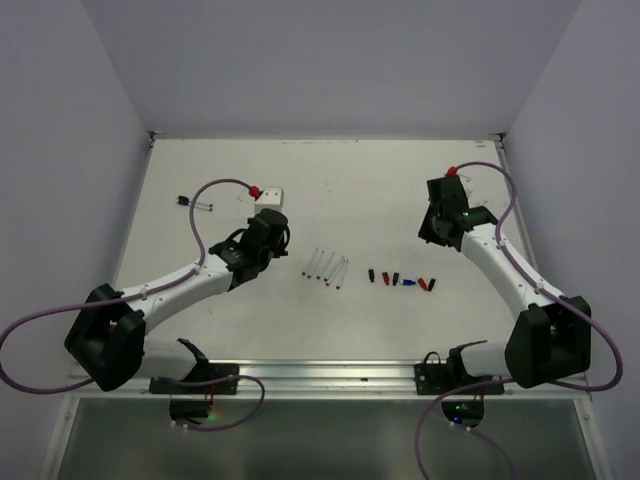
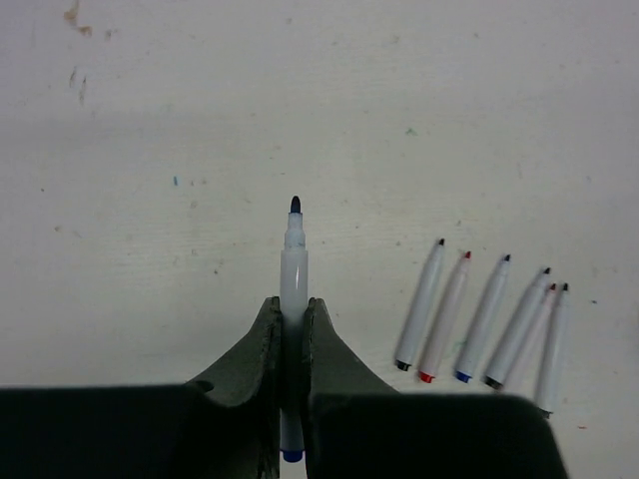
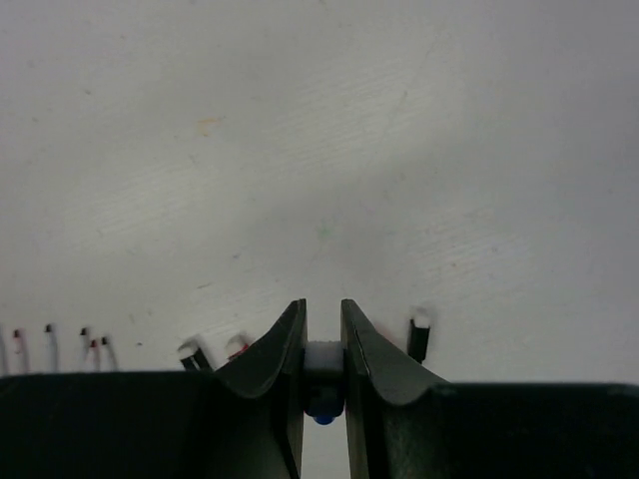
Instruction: Open the pen caps
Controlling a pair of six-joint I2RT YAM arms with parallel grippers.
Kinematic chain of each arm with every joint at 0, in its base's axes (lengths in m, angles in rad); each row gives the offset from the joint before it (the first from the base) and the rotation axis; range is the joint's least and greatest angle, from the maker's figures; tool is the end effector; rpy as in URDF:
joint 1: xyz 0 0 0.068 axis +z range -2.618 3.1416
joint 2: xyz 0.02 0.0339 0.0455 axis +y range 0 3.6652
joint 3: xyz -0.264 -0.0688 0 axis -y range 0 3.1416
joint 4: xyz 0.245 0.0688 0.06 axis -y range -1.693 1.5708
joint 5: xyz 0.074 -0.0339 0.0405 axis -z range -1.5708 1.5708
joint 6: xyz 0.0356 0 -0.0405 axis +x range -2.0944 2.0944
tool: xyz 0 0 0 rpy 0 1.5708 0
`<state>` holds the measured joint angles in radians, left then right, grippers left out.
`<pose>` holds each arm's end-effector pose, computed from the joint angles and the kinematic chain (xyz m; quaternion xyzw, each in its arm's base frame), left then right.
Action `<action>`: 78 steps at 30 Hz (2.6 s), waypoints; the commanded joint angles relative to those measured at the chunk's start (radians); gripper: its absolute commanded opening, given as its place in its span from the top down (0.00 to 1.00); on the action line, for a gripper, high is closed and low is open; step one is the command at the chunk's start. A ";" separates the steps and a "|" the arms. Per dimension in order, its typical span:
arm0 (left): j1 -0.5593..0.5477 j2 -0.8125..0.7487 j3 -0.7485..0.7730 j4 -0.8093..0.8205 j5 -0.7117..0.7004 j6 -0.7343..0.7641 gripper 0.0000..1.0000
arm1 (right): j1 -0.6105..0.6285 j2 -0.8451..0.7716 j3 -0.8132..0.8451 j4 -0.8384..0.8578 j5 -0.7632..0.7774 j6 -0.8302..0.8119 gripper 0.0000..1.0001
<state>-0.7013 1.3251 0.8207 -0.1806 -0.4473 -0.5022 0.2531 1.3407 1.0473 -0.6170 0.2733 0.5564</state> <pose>0.2250 -0.1698 0.2366 -0.0070 0.8861 -0.0714 0.4579 0.2716 0.0603 0.2716 0.1852 0.9197 0.0080 0.3460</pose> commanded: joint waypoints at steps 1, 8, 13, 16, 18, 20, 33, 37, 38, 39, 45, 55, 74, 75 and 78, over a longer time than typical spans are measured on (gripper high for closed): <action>0.031 0.037 -0.069 0.122 -0.047 0.071 1.00 | -0.023 -0.031 -0.085 -0.112 0.076 0.017 1.00; 0.057 0.121 -0.161 0.346 0.073 0.082 1.00 | -0.118 -0.116 -0.220 -0.095 0.047 0.043 1.00; 0.057 0.220 -0.138 0.395 0.119 0.074 1.00 | -0.161 -0.118 -0.259 -0.076 0.050 0.039 1.00; 0.057 0.263 -0.108 0.395 0.125 0.076 1.00 | -0.193 -0.084 -0.294 -0.029 0.009 0.031 1.00; 0.057 0.281 -0.101 0.398 0.121 0.082 1.00 | -0.204 -0.065 -0.308 -0.003 -0.017 0.037 1.00; 0.059 0.295 -0.097 0.405 0.127 0.091 1.00 | -0.213 -0.037 -0.325 0.029 -0.037 0.040 1.00; 0.060 0.338 -0.103 0.493 0.277 0.113 1.00 | -0.218 0.018 -0.359 0.083 -0.042 0.053 0.95; 0.060 0.345 -0.106 0.512 0.335 0.102 1.00 | -0.216 0.017 -0.359 0.083 -0.046 0.054 0.89; 0.060 0.348 -0.107 0.513 0.337 0.099 1.00 | -0.218 0.017 -0.359 0.085 -0.046 0.054 0.88; 0.060 0.353 -0.106 0.509 0.337 0.094 1.00 | -0.218 0.017 -0.359 0.086 -0.045 0.053 0.87; 0.060 0.378 -0.107 0.492 0.341 0.073 0.92 | -0.218 0.023 -0.359 0.089 -0.062 0.037 0.81; 0.060 0.376 -0.100 0.463 0.328 0.051 0.82 | -0.219 -0.021 -0.362 0.080 -0.094 0.039 0.57; 0.060 0.283 -0.074 0.377 0.271 0.063 0.71 | -0.219 -0.155 -0.262 0.023 -0.152 -0.004 0.52; 0.060 0.273 -0.062 0.368 0.262 0.068 0.69 | -0.218 -0.163 -0.236 0.016 -0.155 -0.007 0.51; 0.060 0.227 -0.049 0.356 0.274 0.090 0.66 | -0.218 -0.192 -0.185 -0.030 -0.138 -0.019 0.44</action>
<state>-0.6479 1.6234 0.7170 0.1917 -0.1577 -0.4465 0.0383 1.1942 0.7769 -0.6010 0.1375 0.5671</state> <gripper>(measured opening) 0.329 0.515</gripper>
